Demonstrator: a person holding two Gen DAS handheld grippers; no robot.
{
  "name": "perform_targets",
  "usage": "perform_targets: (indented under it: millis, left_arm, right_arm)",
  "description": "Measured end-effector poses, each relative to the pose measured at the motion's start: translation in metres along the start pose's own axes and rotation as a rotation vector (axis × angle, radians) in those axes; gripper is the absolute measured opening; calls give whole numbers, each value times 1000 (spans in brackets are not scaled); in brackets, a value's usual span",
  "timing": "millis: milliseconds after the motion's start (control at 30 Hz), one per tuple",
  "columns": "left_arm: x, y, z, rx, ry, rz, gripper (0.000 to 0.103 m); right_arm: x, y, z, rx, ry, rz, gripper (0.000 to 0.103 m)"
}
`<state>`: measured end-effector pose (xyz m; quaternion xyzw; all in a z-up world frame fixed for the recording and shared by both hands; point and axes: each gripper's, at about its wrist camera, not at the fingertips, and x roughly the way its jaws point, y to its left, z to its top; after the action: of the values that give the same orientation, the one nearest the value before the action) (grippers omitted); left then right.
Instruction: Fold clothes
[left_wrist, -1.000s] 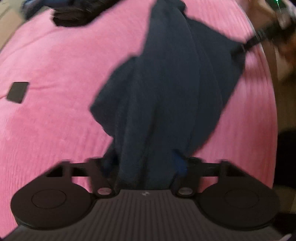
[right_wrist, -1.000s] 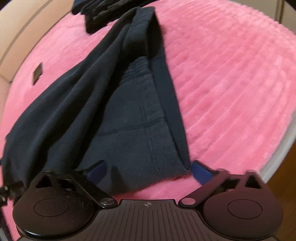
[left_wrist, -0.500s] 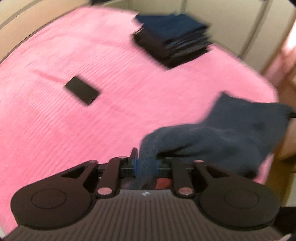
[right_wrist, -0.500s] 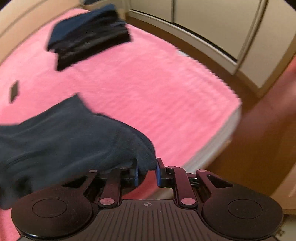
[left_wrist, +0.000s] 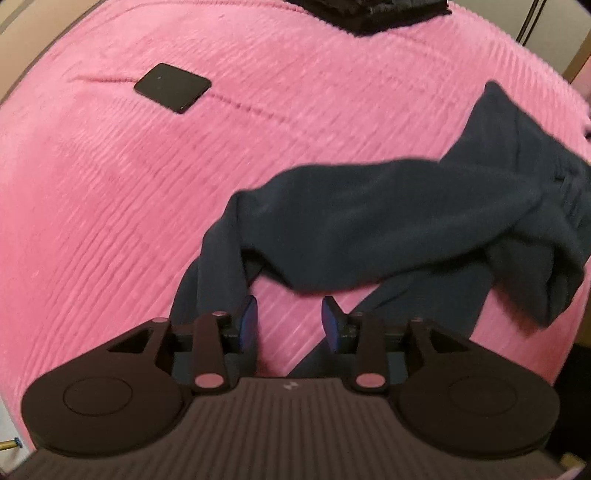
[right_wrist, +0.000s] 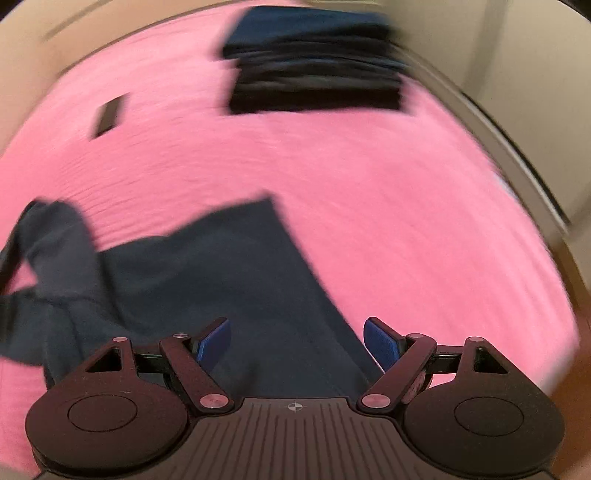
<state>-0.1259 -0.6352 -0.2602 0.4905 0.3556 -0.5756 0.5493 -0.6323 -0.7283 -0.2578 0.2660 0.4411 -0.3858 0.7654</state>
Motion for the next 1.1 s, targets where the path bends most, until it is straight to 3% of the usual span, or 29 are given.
perform_targets:
  millis: [167,267,333,367,400,433,533,633,733,800,867,1100]
  left_arm:
    - [-10,1,-39,-29,-18,39,37]
    - [-5,-4,-59,-36,20,69,39]
    - [-1,-12,-69,-50,51,79,39]
    - [1,-15,-73,-62,67,80,39]
    - [2,-18,-75,-73,78,82,39]
    - [3,-20,-76,-80,83,84,39]
    - [0,-22,-75,-72,82,115,39]
    - [-4,-19,-70,-51,75,156,39]
    - [-1,-14,-68,-37,79,194,40]
    - [5,-13,-68,-16,88,205,41]
    - [13,-15,-70,13,96,207,44]
    - [52,-26,-85,213,83,230,45]
  right_arm:
    - [97,-1,47,-154,3,23,82]
    - [134,-20,60,-95,36,74,81]
    - [145,-31,64,-17,69,138,39]
    - [136,-32,67,-21,75,143,24]
    - [127,-33,71,-24,80,148,14]
    - [116,-35,75,-31,79,146,14]
    - [64,-56,98,-92,-46,15,14]
    - [29,-108,121,6,-181,-188,15]
    - [23,-132,129,72,-221,-382,34]
    - [21,-123,124,99,-225,-427,92]
    - [17,-98,111,78,-254,-351,94]
    - [29,14,47,30,-136,-107,94]
